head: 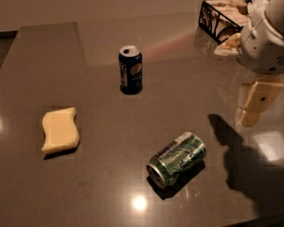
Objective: Place green can upright
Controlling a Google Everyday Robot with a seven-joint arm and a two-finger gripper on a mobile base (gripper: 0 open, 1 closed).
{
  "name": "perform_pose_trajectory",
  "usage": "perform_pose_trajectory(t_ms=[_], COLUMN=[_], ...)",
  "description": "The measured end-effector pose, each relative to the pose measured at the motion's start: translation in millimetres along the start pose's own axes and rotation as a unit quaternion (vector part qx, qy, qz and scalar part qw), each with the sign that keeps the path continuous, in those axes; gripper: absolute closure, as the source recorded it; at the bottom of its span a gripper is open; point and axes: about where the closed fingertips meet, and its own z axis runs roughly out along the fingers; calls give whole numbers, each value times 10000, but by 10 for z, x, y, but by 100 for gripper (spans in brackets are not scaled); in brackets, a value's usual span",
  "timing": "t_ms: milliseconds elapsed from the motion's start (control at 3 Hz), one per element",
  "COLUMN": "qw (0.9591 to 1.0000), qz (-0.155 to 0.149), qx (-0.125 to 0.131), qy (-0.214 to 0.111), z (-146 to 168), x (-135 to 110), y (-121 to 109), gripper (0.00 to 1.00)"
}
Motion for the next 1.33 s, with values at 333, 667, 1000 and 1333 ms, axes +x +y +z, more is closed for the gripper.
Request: perform_pose_trajectory(t_ms=[333,667,1000,1333], qw=[9963,9863,9748,9669], qz=[-839,-1593,-2118,-2378], qx=[-175,-419,-700,-925], qy=[47,53,7,-58], z=[161,374,560,732], x=[-179,-370,-552,-669], y=[95,337,654,884], gripper=[0,0,0,0])
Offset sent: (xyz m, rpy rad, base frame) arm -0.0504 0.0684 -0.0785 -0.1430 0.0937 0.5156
